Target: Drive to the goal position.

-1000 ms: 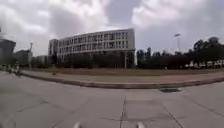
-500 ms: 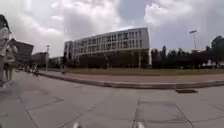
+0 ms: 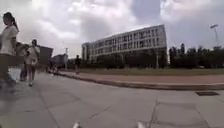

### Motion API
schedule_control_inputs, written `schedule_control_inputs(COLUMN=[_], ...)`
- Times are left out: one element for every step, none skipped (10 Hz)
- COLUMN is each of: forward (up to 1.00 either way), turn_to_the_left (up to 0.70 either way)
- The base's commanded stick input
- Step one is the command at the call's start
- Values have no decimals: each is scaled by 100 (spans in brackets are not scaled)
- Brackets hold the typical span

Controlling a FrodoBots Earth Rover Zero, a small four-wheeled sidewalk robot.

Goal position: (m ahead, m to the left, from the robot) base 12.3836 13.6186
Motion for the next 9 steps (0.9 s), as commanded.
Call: schedule_control_inputs(forward=[0,0,0,0,0,0,0,0,0], turn_to_the_left=[60,60,60,60,60,60,60,60,60])
